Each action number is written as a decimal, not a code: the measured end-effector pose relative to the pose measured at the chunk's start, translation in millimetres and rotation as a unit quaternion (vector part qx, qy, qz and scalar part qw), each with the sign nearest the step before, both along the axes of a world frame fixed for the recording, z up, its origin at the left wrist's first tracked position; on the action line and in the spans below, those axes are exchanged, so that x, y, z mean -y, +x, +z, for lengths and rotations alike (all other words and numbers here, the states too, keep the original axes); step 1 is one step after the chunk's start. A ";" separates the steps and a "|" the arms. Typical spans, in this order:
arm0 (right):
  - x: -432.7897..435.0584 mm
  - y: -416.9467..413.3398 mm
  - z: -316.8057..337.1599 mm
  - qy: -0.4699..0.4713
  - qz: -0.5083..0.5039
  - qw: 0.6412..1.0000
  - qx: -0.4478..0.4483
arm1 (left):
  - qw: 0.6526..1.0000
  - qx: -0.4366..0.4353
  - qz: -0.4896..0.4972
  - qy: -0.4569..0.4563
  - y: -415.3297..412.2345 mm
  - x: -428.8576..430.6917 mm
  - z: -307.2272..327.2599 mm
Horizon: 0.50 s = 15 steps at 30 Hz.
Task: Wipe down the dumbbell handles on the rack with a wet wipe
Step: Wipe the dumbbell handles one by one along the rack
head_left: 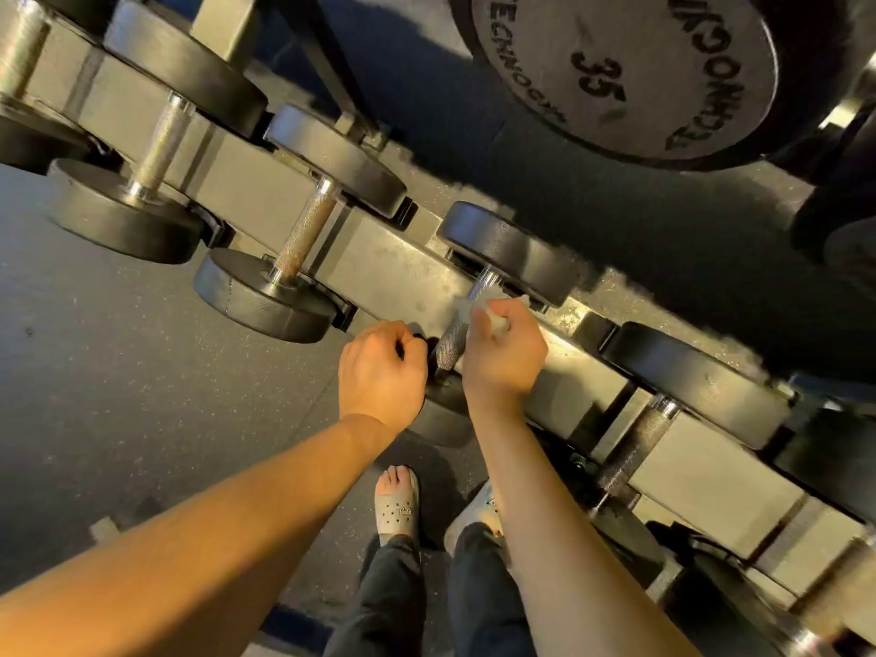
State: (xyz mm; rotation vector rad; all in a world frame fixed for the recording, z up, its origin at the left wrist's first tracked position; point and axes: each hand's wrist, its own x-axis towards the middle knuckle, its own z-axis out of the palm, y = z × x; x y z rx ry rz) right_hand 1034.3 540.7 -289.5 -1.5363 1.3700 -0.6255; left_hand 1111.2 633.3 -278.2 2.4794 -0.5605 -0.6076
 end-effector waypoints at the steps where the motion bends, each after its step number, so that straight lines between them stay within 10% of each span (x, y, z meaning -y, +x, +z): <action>1: -6.4 -3.3 1.2 0.007 0.059 0.998 -0.021 | 1.000 -0.001 0.000 0.004 0.4 0.4 0.5; 7: 11.5 -22.5 13.3 0.063 0.245 0.960 -0.120 | 1.000 -0.001 0.001 0.015 -1.1 2.2 5.1; 10: 19.9 -10.6 20.6 -0.012 0.086 0.996 0.005 | 1.000 0.006 0.006 0.010 -1.5 2.5 5.0; 12: 14.7 3.9 19.4 0.107 -0.082 0.985 0.105 | 1.000 0.008 0.009 0.010 -1.6 2.7 4.7; 15: 19.7 18.3 16.3 0.384 -0.313 0.834 0.244 | 1.000 0.010 0.011 0.012 -2.1 2.2 3.6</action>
